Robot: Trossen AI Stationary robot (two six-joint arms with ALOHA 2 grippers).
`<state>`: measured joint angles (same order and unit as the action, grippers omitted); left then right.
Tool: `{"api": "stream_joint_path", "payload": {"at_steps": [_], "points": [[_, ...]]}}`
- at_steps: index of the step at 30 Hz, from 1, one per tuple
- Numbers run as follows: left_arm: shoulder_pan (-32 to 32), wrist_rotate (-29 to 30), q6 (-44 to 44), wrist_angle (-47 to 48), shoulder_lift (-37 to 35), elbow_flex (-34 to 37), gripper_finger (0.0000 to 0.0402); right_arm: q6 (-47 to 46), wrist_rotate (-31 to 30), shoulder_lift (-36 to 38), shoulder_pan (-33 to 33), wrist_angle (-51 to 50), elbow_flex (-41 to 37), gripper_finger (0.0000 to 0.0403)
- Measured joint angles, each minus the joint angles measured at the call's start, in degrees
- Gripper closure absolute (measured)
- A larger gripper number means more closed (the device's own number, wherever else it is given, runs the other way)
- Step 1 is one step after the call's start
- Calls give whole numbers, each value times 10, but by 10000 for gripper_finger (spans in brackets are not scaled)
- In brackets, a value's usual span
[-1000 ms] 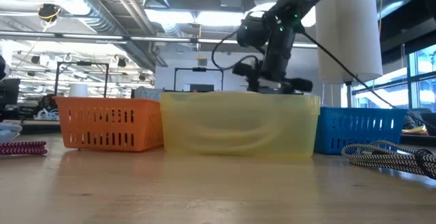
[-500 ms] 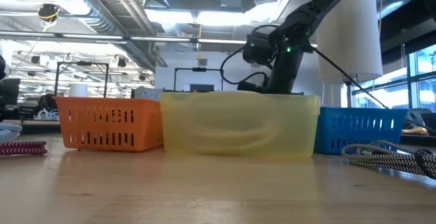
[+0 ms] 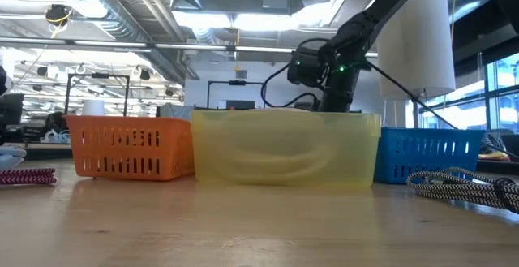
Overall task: Pick & Place USB Port
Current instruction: Put the black usb cable into the orange bin
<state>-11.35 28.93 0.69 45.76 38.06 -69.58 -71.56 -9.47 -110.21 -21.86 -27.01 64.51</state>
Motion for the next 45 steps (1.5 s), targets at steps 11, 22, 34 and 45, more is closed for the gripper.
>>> {"api": "stream_joint_path", "payload": {"at_steps": [11, 22, 34, 45], "points": [[0, 3, 16, 29, 0, 0, 274, 128, -17, 13, -1, 21, 38, 397], [0, 6, 59, 46, 0, 0, 274, 261, -45, 82, 18, -48, 144, 402], [0, -8, 123, 1, 59, 0, 274, 435, -45, 147, 104, -109, 323, 401], [0, -145, 87, -208, 212, 0, 274, 528, -42, 167, 184, -199, 460, 402]]}}
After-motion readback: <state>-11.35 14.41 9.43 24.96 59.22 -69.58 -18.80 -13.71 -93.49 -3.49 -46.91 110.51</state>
